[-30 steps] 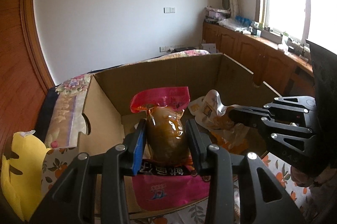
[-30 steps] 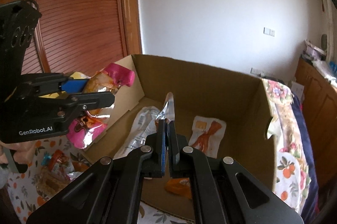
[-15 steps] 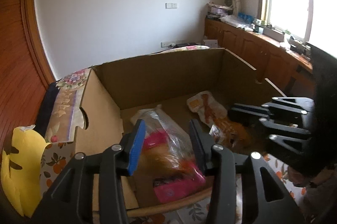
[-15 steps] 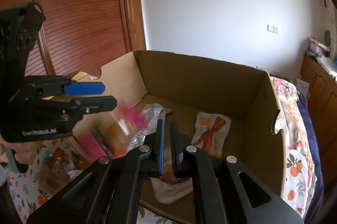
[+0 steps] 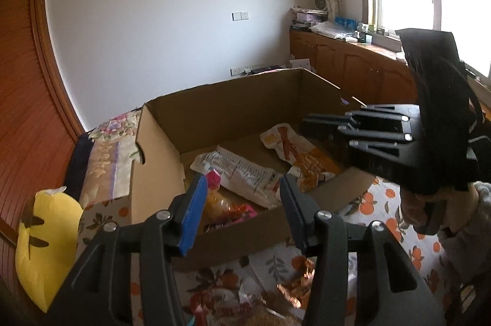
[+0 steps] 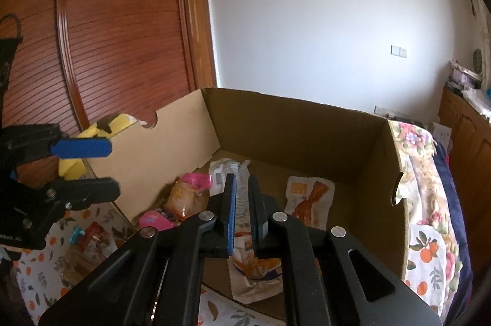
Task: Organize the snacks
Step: 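Move both tools out of the box down toward the remaining snacks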
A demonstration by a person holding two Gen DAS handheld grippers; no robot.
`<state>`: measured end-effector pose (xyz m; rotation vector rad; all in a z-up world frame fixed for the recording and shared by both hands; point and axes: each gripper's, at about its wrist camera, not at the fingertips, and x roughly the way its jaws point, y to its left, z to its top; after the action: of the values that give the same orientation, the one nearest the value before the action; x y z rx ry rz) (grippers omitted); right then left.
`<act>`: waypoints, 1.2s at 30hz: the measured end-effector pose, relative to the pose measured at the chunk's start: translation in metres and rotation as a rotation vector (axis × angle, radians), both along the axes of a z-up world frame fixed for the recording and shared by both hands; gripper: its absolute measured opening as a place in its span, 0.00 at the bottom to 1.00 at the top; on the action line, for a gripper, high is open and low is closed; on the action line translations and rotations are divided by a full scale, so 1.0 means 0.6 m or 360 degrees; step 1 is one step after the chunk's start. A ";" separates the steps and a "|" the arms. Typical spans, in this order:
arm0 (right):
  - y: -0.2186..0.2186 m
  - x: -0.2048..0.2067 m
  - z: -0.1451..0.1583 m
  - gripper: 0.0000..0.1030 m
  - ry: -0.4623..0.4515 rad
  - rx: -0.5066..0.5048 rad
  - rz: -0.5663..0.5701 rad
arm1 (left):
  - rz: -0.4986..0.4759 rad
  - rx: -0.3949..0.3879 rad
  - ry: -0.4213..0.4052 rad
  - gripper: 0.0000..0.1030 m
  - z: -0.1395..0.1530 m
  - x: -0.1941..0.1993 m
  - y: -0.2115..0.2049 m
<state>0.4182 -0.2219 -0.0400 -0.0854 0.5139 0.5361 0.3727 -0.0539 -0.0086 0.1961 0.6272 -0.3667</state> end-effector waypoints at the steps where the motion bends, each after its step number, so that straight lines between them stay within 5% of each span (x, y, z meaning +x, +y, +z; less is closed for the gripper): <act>1: 0.001 -0.003 0.004 0.06 -0.0002 0.0002 0.0000 | 0.0012 -0.0001 -0.0001 0.48 0.001 -0.003 0.005; 16: 0.008 -0.138 0.044 0.40 0.0037 -0.0032 0.0029 | 0.0039 -0.0039 0.0104 0.55 -0.045 -0.100 0.061; 22: -0.002 -0.197 -0.001 0.68 0.0157 -0.0013 -0.0029 | -0.0015 -0.0028 0.0202 0.56 -0.103 -0.130 0.074; 36: -0.011 -0.219 -0.125 0.85 0.0453 -0.0082 -0.0185 | -0.0168 0.0083 0.0302 0.57 -0.171 -0.137 0.076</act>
<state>0.2867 -0.2284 -0.1150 -0.0280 0.8054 0.4232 0.2906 -0.0084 -0.1113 0.2468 0.8159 -0.4747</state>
